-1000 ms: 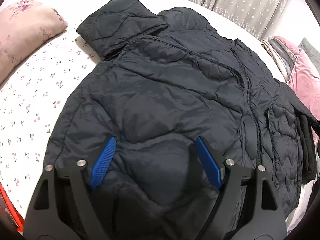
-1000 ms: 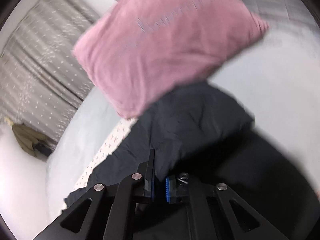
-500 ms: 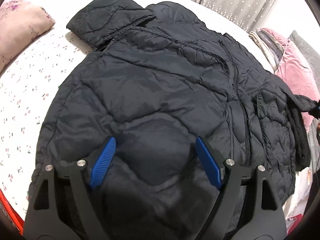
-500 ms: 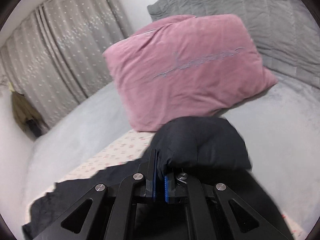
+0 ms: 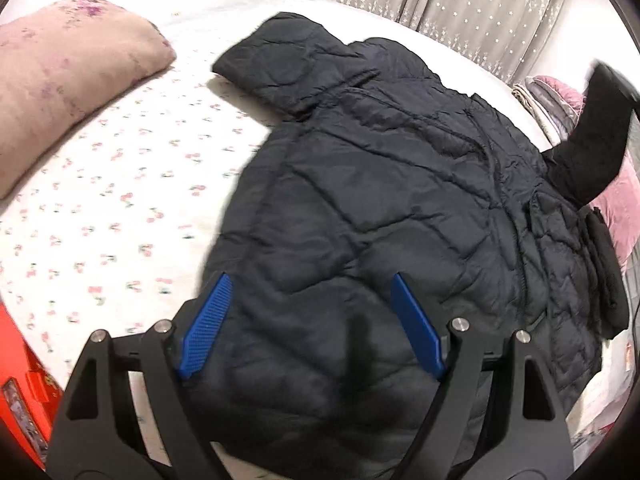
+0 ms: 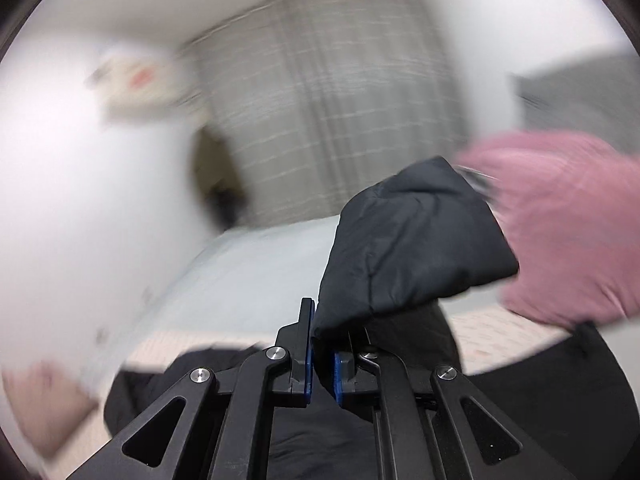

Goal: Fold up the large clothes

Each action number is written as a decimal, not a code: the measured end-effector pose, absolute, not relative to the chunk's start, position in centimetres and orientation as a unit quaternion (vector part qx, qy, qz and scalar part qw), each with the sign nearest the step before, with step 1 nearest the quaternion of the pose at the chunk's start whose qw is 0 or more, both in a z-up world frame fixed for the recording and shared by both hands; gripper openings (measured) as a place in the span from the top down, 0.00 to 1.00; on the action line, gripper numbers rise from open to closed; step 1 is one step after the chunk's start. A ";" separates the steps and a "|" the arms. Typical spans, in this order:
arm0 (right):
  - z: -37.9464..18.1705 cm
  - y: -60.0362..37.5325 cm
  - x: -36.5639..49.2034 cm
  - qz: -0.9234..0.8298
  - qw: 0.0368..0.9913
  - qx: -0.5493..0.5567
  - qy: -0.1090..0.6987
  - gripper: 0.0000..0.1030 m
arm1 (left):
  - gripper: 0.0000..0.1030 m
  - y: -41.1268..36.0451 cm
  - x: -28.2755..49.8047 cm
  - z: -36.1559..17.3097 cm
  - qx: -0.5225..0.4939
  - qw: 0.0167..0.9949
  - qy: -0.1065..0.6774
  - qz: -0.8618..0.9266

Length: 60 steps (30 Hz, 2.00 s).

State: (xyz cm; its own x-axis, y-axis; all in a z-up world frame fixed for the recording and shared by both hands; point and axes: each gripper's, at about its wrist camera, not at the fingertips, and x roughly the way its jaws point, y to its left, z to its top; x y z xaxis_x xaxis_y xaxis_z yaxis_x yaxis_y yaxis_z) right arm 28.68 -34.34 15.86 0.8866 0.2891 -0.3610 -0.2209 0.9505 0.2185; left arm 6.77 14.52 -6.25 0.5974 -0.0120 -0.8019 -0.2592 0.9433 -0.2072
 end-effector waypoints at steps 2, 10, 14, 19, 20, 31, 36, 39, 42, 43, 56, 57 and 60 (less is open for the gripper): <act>14.4 -28.0 28.8 0.170 0.960 0.024 0.221 0.92 | 0.20 15.5 6.3 -6.5 -0.157 0.880 0.442 0.081; 1.0 -10.5 29.9 0.220 0.883 -0.218 0.352 0.86 | 0.20 19.5 4.7 -7.6 -0.185 0.868 0.449 0.107; -4.8 -8.2 30.0 0.219 0.857 -0.240 0.399 0.76 | 0.20 19.9 4.6 -7.6 -0.183 0.870 0.445 0.110; -7.0 -9.1 31.0 0.218 0.852 -0.191 0.437 0.60 | 0.20 19.4 5.4 -7.7 -0.200 0.868 0.445 0.095; -7.0 -9.8 31.2 0.216 0.855 -0.173 0.439 0.59 | 0.20 19.2 5.5 -7.6 -0.201 0.868 0.445 0.094; -8.9 -10.8 36.2 0.175 0.844 0.042 0.506 0.47 | 0.20 18.5 5.9 -6.4 -0.181 0.874 0.442 0.088; -5.6 -13.4 34.1 0.216 0.816 0.159 0.513 0.42 | 0.20 18.6 6.8 -5.2 -0.166 0.882 0.433 0.088; -3.2 -14.5 32.4 0.261 0.792 0.224 0.504 0.18 | 0.20 18.0 7.9 -4.4 -0.155 0.886 0.430 0.077; -1.2 -13.9 30.6 0.271 0.797 0.218 0.494 0.18 | 0.20 17.4 9.6 -3.4 -0.131 0.895 0.420 0.077; -0.8 -13.5 29.8 0.264 0.791 0.206 0.512 0.18 | 0.20 17.4 10.0 -3.3 -0.128 0.895 0.420 0.078; -0.9 -16.1 16.5 0.208 0.798 0.254 0.505 0.18 | 0.20 13.2 28.9 -4.6 0.007 0.879 0.456 0.143; -1.2 -16.4 16.3 0.210 0.800 0.248 0.504 0.18 | 0.20 13.1 30.0 -5.3 0.014 0.874 0.462 0.150; -2.0 -17.4 16.4 0.203 0.800 0.227 0.517 0.18 | 0.20 13.9 31.9 -7.0 0.007 0.858 0.481 0.177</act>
State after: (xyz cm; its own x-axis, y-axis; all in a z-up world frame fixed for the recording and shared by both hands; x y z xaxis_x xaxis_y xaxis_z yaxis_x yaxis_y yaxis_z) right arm 16.42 -17.43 -2.04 0.3835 0.5594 -0.7348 -0.0898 0.8145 0.5732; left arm 31.93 13.92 -7.01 0.4735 0.3111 -0.8240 -0.2980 0.9369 0.1825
